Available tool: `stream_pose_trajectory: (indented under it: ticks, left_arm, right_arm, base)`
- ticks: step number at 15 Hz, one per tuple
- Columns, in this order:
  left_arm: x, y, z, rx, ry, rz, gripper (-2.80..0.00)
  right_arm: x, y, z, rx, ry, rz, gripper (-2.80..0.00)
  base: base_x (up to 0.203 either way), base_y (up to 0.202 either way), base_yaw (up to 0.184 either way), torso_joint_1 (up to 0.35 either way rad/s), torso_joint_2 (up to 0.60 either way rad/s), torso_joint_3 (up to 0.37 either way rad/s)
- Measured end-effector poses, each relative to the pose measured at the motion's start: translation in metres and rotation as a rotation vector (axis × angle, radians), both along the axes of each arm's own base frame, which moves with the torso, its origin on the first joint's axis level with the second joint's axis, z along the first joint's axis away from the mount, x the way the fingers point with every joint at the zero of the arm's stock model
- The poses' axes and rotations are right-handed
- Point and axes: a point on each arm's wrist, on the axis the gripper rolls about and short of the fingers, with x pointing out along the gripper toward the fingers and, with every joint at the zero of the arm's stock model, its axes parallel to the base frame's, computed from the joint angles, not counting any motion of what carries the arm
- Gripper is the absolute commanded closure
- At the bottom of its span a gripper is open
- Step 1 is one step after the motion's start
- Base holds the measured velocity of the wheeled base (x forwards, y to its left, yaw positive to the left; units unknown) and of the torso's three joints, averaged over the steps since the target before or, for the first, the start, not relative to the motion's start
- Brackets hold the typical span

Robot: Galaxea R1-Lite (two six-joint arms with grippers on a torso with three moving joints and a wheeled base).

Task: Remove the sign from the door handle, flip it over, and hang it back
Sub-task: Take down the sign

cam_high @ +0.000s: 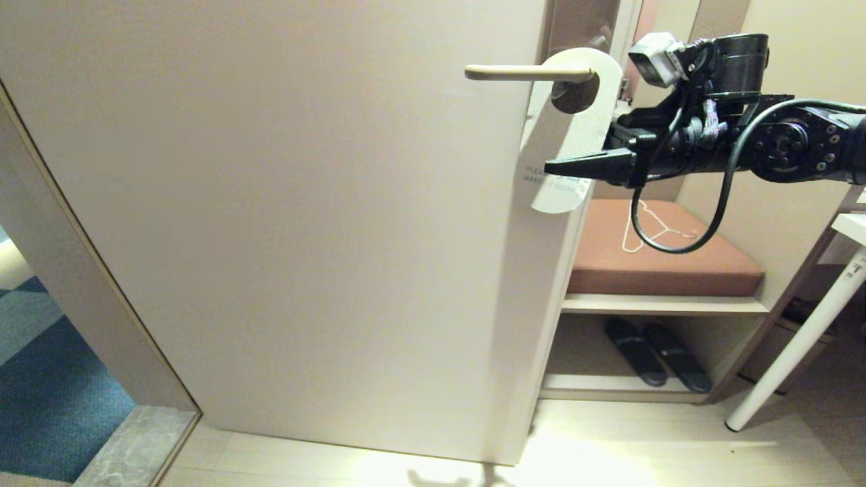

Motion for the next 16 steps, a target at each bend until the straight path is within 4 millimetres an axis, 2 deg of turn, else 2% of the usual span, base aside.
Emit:
stream_pose_trajectory:
  ticks: [7, 16]
  left_arm:
    - [0.000, 0.000, 0.000, 0.000, 0.000, 0.000, 0.00]
    - [0.000, 0.000, 0.000, 0.000, 0.000, 0.000, 0.00]
  right_arm:
    - [0.004, -0.014, -0.007, -0.018, 0.024, -0.088, -2.80]
    - [0.006, -0.014, -0.005, -0.016, 0.011, -0.091, -2.80]
  base:
    - [0.000, 0.000, 0.000, 0.000, 0.00, 0.000]
    - [0.000, 0.000, 0.000, 0.000, 0.00, 0.000]
